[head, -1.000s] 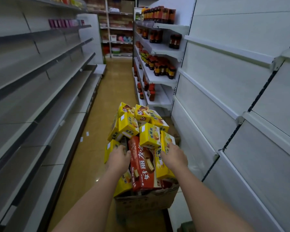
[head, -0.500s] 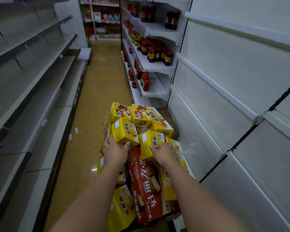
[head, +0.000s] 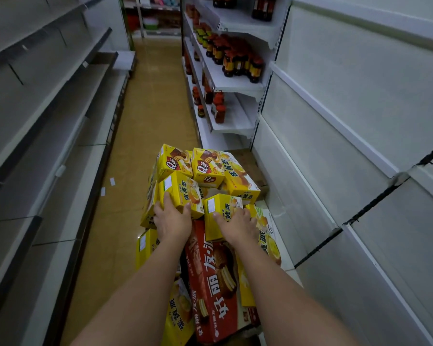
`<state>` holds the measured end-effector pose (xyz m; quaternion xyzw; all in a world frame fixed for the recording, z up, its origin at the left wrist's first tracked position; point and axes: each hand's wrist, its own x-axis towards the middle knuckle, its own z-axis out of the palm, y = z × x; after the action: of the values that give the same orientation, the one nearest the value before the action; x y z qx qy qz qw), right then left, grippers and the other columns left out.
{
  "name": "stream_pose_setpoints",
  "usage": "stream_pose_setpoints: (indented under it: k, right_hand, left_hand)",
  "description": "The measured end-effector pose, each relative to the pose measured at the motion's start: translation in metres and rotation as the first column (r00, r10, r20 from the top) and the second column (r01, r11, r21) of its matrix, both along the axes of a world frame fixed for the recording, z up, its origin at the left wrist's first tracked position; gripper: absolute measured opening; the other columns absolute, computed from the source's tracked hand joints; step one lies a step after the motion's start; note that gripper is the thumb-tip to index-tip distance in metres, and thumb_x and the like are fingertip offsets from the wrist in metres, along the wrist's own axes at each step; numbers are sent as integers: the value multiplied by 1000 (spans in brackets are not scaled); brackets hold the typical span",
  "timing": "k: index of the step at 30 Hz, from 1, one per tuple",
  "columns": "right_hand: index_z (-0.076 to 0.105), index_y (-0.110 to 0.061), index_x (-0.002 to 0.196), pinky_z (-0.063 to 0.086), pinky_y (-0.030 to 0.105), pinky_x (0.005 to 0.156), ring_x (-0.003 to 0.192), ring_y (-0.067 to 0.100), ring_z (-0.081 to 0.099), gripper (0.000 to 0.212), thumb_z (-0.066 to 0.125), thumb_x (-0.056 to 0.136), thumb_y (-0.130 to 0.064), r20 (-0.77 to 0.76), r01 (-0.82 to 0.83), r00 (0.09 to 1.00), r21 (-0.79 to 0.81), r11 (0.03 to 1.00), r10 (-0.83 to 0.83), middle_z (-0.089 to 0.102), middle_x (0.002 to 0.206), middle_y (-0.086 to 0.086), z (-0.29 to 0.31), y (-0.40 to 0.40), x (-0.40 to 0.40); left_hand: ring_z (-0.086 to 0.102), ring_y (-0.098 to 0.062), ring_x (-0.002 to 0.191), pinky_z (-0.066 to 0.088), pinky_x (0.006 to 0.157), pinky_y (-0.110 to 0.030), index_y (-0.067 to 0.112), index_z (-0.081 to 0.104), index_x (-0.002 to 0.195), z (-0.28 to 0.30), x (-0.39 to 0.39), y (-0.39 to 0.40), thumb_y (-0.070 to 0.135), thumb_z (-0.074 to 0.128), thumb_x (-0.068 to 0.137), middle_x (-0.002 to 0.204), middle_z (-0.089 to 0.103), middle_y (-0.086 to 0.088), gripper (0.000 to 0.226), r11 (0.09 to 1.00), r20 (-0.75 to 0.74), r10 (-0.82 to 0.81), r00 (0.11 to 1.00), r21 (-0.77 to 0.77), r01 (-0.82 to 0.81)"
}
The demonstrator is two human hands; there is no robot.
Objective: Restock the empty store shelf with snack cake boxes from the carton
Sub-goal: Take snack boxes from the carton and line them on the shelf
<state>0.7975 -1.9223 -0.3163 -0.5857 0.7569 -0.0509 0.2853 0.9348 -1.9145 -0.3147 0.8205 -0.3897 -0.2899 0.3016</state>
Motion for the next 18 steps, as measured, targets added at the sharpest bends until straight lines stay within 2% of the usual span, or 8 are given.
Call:
stream_pose_setpoints:
  k: [4,6,12,16,18]
  right_hand:
    - [24,-11,146,28,42,110,138,30,27,89,56,82,-65,-43,-20,999,-96,995,16,29,152,10,-2,4,4]
    - [19,-13,147,29,41,109,136,30,28,93,63,80,-60,-15,5,1000,-132,991,-7,31,149,11,0,5,5]
    - [0,-18,153,36,41,106,136,34,31,107,71,78,-47,319,147,938,-15,989,-135,17,151,13,3,-1,7]
    - [3,-18,153,32,45,111,141,36,23,106,73,77,-45,457,196,871,14,981,-180,12,154,15,4,-2,3]
    - [4,-18,153,29,49,112,144,35,18,110,75,75,-49,558,226,798,75,971,-229,7,157,12,3,-4,1]
  left_hand:
    - [28,-36,137,33,106,-48,24,19,151,4,-6,2,39,55,93,148,28,-20,70,999,-19,51,998,-16,-52]
    - [35,-36,132,36,102,-46,25,20,151,5,-8,4,39,58,91,143,33,-20,72,998,-28,61,998,-28,-62]
    - [47,-34,117,42,87,-38,27,22,150,12,-7,16,36,57,91,140,30,-15,69,985,-117,125,985,-107,-138]
    - [43,-34,123,41,93,-42,26,23,150,20,-5,24,34,56,91,141,28,-12,68,973,-171,150,974,-149,-176]
    - [38,-34,130,38,100,-45,25,20,151,24,-3,29,33,58,90,146,27,-12,72,967,-214,168,962,-154,-203]
